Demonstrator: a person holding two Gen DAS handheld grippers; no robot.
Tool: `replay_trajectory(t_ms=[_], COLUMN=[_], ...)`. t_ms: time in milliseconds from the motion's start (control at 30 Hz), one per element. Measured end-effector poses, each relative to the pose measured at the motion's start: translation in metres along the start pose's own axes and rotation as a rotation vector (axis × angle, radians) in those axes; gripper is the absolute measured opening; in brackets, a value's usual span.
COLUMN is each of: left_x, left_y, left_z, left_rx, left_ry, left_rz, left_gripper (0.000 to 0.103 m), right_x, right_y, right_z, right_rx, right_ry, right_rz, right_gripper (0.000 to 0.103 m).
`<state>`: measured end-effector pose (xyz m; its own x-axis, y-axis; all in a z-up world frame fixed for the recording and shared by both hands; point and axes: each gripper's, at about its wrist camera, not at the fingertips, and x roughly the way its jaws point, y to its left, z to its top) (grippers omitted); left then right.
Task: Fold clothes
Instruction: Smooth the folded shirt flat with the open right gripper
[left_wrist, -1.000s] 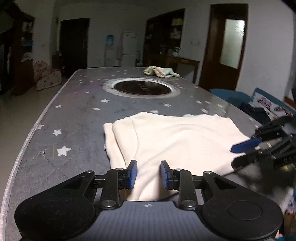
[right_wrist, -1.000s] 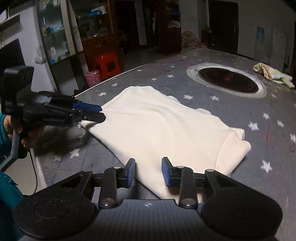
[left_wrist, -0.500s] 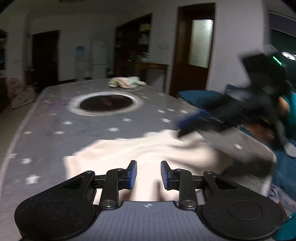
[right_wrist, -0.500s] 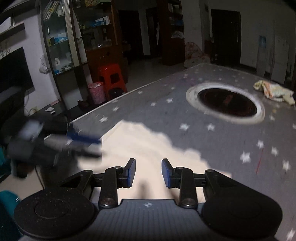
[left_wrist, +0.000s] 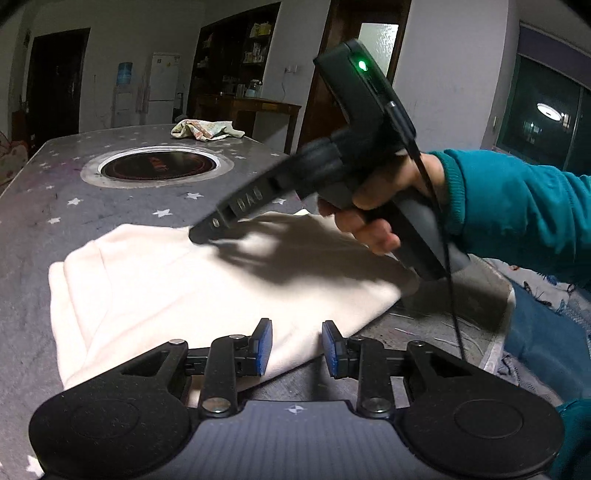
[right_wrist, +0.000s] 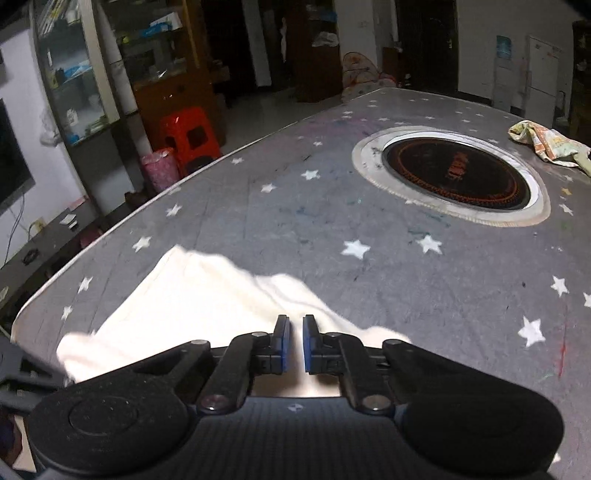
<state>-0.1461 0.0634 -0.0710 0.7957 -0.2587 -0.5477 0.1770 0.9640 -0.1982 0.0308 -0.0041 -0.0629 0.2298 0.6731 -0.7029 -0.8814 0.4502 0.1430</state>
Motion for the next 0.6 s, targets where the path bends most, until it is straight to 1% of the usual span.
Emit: replay_trajectory(t_ms=[67,133,233,333,433,533,600], left_x=[0.0,-0.002,-0.005,-0.006,-0.009,-0.017,-0.024], left_y=[0.0,-0.001,-0.002,-0.003,-0.004,-0.003,-0.002], left_z=[-0.001,-0.002,-0.003,-0.005,-0.006,-0.005,-0.005], left_rx=[-0.008,-0.012,-0.018,-0.03,-0.035,-0.045,-0.053], left_ry=[-0.006,-0.011,-0.017,-0.021,-0.024,-0.043,-0.058], left_rz=[-0.005,-0.009,-0.014,-0.02,-0.021,-0.004,0.011], left_gripper=[0.034,0.035,0.035,0.035,0.035,0.036,0.037], right_x=[-0.003,-0.007,0.0,0.019,0.034,0.032,0.025], right_y=[0.0,0.008,0.022,0.033,0.034,0.038,0.045], right_z=[0.006,0.012,0.018,0.022,0.029,0.036,0.038], right_rx=[0.009,-0.013,-0.067,-0.102,-0.089,-0.088,-0.114], right_ry=[-0.015,-0.03,-0.012,0.019,0.031,0.019,0.003], right_rz=[0.009,0.037,0.065,0.061,0.043,0.043,0.071], right_gripper=[0.007,0.007,0.007,0.007,0.008,0.008,0.008])
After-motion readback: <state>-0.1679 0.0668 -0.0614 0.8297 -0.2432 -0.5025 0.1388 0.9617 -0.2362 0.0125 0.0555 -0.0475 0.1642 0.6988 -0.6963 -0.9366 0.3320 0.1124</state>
